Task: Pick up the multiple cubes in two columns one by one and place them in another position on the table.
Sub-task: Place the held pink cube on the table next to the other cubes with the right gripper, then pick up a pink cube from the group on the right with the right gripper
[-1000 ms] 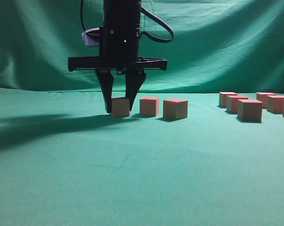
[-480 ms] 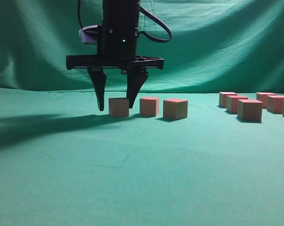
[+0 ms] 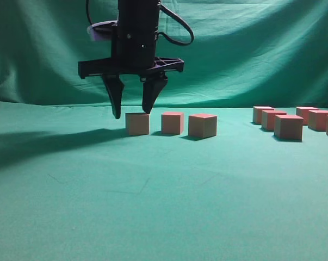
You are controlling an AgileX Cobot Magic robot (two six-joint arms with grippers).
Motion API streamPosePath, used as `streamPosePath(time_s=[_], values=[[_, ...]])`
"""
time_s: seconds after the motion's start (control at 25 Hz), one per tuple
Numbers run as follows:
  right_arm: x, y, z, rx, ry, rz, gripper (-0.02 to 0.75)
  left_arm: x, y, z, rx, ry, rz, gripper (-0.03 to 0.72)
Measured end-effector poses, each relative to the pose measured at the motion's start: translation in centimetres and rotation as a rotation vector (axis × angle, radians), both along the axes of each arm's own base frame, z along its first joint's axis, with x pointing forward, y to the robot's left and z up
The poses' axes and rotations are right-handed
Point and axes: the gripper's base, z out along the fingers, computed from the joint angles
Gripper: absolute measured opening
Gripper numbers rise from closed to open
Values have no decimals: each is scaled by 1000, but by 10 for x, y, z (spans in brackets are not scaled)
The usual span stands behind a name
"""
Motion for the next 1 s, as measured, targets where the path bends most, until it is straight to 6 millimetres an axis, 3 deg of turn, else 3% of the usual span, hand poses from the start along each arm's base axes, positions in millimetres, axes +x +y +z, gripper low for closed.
streamPosePath(time_s=[0.12, 0.2, 0.48, 0.72, 0.84, 1.0], values=[[3, -1, 14, -9, -48, 3, 377, 0, 0, 0, 0, 0, 0, 0], [3, -3, 38, 3, -71, -7, 377, 0, 0, 0, 0, 0, 0, 0], [-17, -30, 158, 82, -215, -51, 377, 0, 0, 0, 0, 0, 0, 0], [-50, -87, 255, 181, -357, -63, 377, 0, 0, 0, 0, 0, 0, 0], [-70, -128, 278, 179, -368, -105, 377, 0, 0, 0, 0, 0, 0, 0], [-87, -185, 266, 102, -295, -208, 377, 0, 0, 0, 0, 0, 0, 0]])
